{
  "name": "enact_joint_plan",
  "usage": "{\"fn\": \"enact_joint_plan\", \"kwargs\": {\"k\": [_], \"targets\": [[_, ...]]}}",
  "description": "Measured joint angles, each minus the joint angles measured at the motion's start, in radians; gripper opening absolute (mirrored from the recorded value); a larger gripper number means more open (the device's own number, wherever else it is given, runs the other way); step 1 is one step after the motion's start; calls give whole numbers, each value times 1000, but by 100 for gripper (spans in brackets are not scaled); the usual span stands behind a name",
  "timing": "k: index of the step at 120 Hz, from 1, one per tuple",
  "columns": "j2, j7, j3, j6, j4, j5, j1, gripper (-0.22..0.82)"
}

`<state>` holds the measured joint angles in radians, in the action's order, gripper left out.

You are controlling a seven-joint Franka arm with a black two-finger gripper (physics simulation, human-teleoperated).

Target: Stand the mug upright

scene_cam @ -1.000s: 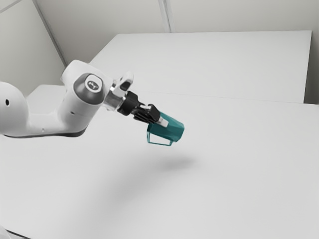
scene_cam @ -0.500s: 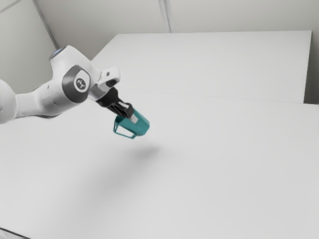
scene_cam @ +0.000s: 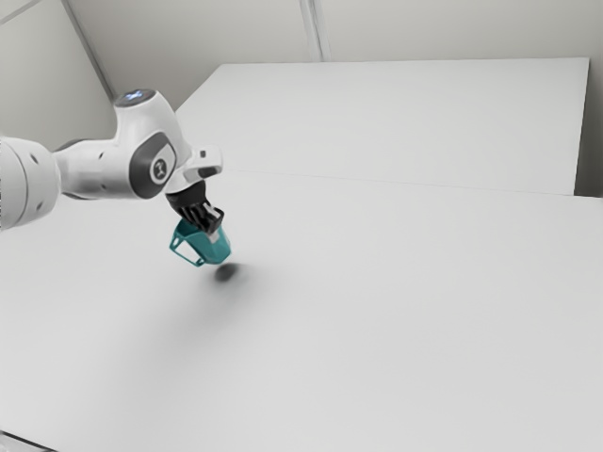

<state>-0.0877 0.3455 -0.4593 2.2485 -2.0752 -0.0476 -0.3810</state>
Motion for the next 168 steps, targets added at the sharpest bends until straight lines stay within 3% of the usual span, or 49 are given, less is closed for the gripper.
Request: {"fn": "enact_joint_plan", "kwargs": {"k": [40,94,115,127,145,168], "targets": [[-84,-40,2,-111,59,8,27,-18],[-127,-50,5,-119,63,-46,39,-18],[-127,-34,5,-122,63,-58,40,19],[-124,-26,4,-123,64,-56,37,35],[-100,-17,4,-123,66,-52,27,48],[-36,-17,3,-128,82,-32,11,55]]}}
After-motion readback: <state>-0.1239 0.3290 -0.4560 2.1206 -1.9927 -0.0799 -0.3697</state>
